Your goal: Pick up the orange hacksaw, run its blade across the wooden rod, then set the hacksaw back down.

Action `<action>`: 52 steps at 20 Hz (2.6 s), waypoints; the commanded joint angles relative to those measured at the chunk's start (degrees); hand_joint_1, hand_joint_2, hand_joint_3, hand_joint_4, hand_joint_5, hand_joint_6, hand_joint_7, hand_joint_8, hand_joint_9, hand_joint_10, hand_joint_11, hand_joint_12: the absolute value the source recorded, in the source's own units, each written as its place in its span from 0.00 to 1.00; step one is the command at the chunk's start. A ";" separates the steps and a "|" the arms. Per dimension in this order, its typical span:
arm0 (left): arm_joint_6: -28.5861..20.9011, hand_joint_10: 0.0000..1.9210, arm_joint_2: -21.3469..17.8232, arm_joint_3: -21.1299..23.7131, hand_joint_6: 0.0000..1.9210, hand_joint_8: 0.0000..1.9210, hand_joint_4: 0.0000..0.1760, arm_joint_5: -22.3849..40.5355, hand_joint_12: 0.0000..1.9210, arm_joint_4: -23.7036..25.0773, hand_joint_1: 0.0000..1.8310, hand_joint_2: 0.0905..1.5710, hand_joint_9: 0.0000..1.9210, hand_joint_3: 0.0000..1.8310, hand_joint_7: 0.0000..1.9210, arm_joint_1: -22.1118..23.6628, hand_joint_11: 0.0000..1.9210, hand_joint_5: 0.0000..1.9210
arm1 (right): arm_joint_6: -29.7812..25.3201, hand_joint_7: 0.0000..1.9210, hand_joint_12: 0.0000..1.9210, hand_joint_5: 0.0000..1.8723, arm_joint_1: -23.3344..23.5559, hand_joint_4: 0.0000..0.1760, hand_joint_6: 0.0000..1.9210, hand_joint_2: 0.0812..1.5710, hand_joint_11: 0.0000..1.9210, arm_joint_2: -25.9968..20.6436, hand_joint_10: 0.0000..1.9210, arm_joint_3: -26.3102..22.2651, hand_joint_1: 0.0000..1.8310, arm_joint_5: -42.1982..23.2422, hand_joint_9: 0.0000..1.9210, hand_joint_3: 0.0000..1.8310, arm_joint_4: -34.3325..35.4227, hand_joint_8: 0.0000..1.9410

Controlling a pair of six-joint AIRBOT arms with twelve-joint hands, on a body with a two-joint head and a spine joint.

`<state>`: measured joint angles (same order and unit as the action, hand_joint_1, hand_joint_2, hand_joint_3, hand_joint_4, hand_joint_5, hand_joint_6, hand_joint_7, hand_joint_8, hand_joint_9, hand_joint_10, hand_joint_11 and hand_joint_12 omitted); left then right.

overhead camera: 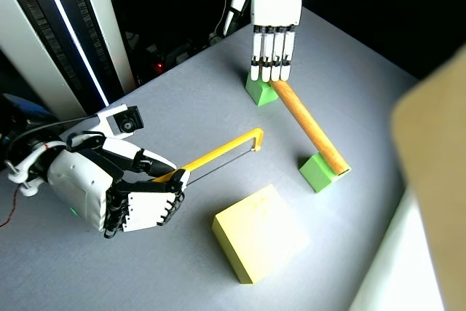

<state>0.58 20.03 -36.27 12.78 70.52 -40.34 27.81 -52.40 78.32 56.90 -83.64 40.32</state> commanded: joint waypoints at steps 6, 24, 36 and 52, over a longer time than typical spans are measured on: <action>0.05 0.00 0.19 0.14 0.00 0.00 0.00 0.88 0.00 -0.75 0.00 0.75 0.00 0.00 0.01 0.68 0.00 0.02 | -1.24 0.49 0.66 0.43 -1.08 0.00 0.54 0.71 0.50 1.01 0.65 0.32 0.75 -7.79 0.50 0.00 -4.68 0.55; 6.46 0.00 1.55 -4.86 0.00 0.00 0.00 11.47 0.00 -5.54 0.00 0.75 0.00 0.00 0.00 -0.49 0.00 0.03 | 1.64 0.00 0.27 0.00 1.10 0.00 0.00 0.55 0.00 -2.99 0.00 0.21 0.26 -4.32 0.01 0.00 -14.27 0.00; 11.97 0.01 6.60 -13.85 0.00 0.00 0.23 48.80 0.04 -14.92 0.02 0.78 0.07 0.00 0.07 0.00 0.05 0.08 | -2.72 0.23 0.54 0.23 15.46 0.00 0.01 0.63 0.08 -21.87 0.02 -0.37 0.20 18.69 0.24 0.00 -54.80 0.01; 11.03 1.00 7.41 -17.79 1.00 1.00 0.00 58.41 1.00 -11.69 0.24 0.85 0.75 0.00 0.75 -2.47 0.80 0.70 | -10.15 0.69 1.00 0.60 21.96 0.00 1.00 0.91 0.87 -27.63 1.00 4.57 0.22 11.64 0.78 0.01 -90.20 1.00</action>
<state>11.60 27.49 -53.98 66.70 62.52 -43.16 17.74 -31.24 50.81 61.65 -66.35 -53.63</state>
